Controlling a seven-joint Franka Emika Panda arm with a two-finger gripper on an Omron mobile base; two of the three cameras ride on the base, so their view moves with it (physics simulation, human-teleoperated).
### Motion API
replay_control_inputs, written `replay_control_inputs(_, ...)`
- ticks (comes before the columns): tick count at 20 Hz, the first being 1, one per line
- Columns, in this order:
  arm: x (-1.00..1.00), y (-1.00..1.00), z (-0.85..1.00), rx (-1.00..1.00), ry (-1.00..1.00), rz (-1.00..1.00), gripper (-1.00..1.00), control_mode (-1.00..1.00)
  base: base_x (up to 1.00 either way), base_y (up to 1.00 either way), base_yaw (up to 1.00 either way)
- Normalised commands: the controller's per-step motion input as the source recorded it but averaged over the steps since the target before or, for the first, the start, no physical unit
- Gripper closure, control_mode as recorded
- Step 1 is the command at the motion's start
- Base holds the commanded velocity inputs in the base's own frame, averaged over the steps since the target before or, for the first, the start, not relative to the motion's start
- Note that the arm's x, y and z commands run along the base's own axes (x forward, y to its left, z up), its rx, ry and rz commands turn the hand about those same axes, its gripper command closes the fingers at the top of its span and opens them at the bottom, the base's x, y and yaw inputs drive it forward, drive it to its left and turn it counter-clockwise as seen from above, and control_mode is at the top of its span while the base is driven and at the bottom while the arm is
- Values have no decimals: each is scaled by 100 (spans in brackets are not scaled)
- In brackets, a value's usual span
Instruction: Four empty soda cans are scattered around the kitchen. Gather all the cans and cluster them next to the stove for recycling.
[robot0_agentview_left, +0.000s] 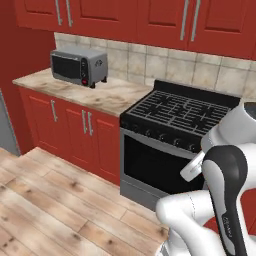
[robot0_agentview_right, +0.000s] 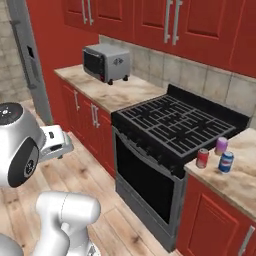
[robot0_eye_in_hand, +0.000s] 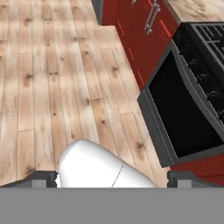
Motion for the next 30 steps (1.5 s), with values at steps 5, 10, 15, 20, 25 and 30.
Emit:
replay_control_inputs(5, 0, 0, 0, 0, 0, 0, -100, 100, -5, 2, 49)
replay_control_inputs(10, 0, 0, 0, 0, 0, 0, -100, 100, -6, 0, 49)
replay_control_inputs(15, 0, 0, 0, 0, 0, 0, -100, 100, -14, 0, 42)
replay_control_inputs(20, 0, 0, 0, 0, 0, 0, -100, 100, -25, 0, 30)
replay_control_inputs(25, 0, 0, 0, 0, 0, 0, -100, 100, -20, 0, 34)
replay_control_inputs(30, 0, 0, 0, 0, 0, 0, -100, 100, -17, 0, 38)
